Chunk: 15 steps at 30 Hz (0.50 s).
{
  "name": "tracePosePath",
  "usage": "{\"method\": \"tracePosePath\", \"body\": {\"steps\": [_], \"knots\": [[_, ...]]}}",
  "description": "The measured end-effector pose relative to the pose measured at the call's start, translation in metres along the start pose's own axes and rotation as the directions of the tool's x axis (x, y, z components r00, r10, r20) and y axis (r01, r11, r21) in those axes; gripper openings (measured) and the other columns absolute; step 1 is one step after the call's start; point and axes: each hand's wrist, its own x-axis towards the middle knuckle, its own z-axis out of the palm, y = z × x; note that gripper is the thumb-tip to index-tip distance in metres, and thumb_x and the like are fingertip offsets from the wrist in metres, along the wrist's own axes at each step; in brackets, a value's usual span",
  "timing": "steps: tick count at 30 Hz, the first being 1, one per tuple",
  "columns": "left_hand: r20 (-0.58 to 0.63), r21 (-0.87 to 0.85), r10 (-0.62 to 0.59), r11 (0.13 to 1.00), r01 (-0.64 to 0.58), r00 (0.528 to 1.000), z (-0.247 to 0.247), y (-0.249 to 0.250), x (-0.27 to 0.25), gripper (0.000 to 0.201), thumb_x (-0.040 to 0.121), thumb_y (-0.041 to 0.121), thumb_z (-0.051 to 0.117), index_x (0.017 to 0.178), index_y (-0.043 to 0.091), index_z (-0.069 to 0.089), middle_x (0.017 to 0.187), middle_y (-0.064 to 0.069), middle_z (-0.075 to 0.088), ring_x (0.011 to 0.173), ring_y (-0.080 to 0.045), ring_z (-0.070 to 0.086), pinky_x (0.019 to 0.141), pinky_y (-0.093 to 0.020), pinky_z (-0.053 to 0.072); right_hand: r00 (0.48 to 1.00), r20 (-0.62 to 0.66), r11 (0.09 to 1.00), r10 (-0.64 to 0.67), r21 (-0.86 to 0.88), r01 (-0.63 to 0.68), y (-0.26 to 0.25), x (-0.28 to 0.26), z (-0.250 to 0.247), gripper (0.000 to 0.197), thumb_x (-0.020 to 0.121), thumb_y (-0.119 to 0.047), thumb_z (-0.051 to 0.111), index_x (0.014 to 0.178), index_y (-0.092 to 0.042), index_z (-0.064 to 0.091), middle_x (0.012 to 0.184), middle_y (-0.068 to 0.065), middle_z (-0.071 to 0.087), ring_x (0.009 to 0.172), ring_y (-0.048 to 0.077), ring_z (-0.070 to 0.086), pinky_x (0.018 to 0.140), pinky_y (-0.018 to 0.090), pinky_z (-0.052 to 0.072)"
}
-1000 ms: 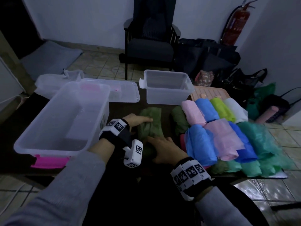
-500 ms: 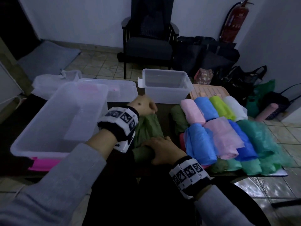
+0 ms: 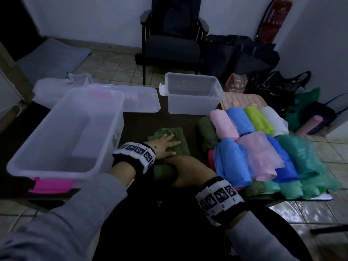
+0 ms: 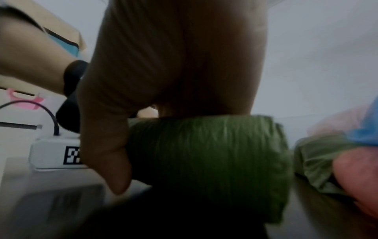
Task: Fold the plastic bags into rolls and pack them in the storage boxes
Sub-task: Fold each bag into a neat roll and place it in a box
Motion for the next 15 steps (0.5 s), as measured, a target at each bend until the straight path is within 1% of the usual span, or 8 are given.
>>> {"method": "tracePosePath", "body": {"steps": [4,7,9,10,11,13,15], "knots": [[-0.010,-0.006,0.019,1.000,-0.019,1.000,0.001,-0.002,-0.002,0.059,0.099,0.040,0.035,0.150,0.028,0.007,0.159,-0.005,-0.008,0.146,-0.025,-0.008,0.117,-0.038,0.001,0.999,0.039,0.999,0.005,0.036,-0.006,-0.002,-0.001,0.001,0.058,0.078,-0.025,0.072,0.131,-0.020,0.049,0.128,0.008,0.055,0.114,0.027,0.054,0.092,0.038,0.047],[-0.008,0.004,0.027,1.000,-0.027,1.000,-0.001,-0.002,-0.005,0.059,0.099,0.040,0.037,0.150,0.029,0.009,0.159,-0.004,-0.006,0.146,-0.024,-0.007,0.116,-0.038,0.002,1.000,0.016,0.999,0.007,0.053,-0.007,-0.005,-0.001,0.005,0.059,0.077,-0.023,0.073,0.131,-0.017,0.047,0.128,0.009,0.055,0.114,0.027,0.054,0.093,0.038,0.047],[-0.008,0.008,0.030,1.000,-0.030,1.000,-0.002,-0.001,-0.006,0.058,0.099,0.040,0.038,0.150,0.030,0.012,0.159,-0.003,-0.005,0.146,-0.023,-0.005,0.116,-0.038,0.002,1.000,-0.007,0.996,0.021,0.090,-0.020,-0.005,-0.001,0.008,0.063,0.076,-0.022,0.075,0.128,-0.012,0.042,0.124,0.009,0.055,0.111,0.026,0.055,0.088,0.033,0.046],[-0.012,0.009,0.032,0.999,-0.032,0.999,-0.003,-0.001,-0.007,0.057,0.099,0.040,0.038,0.149,0.030,0.013,0.159,-0.002,-0.004,0.146,-0.022,-0.004,0.116,-0.038,0.003,0.999,-0.016,0.993,0.028,0.119,-0.026,-0.004,-0.001,0.008,0.064,0.074,-0.022,0.077,0.126,-0.012,0.041,0.122,0.008,0.056,0.110,0.025,0.055,0.085,0.030,0.045],[-0.017,0.010,0.031,0.999,-0.031,0.999,-0.003,0.000,-0.007,0.057,0.099,0.040,0.039,0.149,0.031,0.015,0.159,-0.002,-0.003,0.146,-0.022,-0.003,0.116,-0.038,0.003,0.999,-0.031,0.990,0.033,0.138,-0.028,-0.002,-0.002,0.008,0.064,0.072,-0.023,0.079,0.124,-0.014,0.042,0.121,0.006,0.056,0.109,0.024,0.055,0.084,0.029,0.043],[-0.026,0.001,0.028,1.000,-0.028,0.999,-0.003,0.000,-0.008,0.057,0.099,0.038,0.041,0.149,0.030,0.016,0.159,-0.001,-0.002,0.147,-0.021,-0.002,0.116,-0.037,0.004,0.997,-0.069,0.990,0.041,0.137,-0.032,-0.001,-0.004,0.010,0.063,0.069,-0.027,0.082,0.120,-0.015,0.047,0.120,0.005,0.057,0.109,0.023,0.055,0.085,0.030,0.044],[-0.044,-0.012,0.023,1.000,-0.024,0.999,-0.003,0.000,-0.007,0.058,0.098,0.036,0.043,0.149,0.029,0.018,0.159,0.000,0.000,0.147,-0.020,-0.001,0.117,-0.036,0.004,0.994,-0.092,0.990,0.053,0.138,-0.039,0.000,-0.006,0.012,0.060,0.069,-0.030,0.082,0.118,-0.015,0.051,0.121,0.005,0.057,0.109,0.022,0.054,0.085,0.030,0.044]]}}
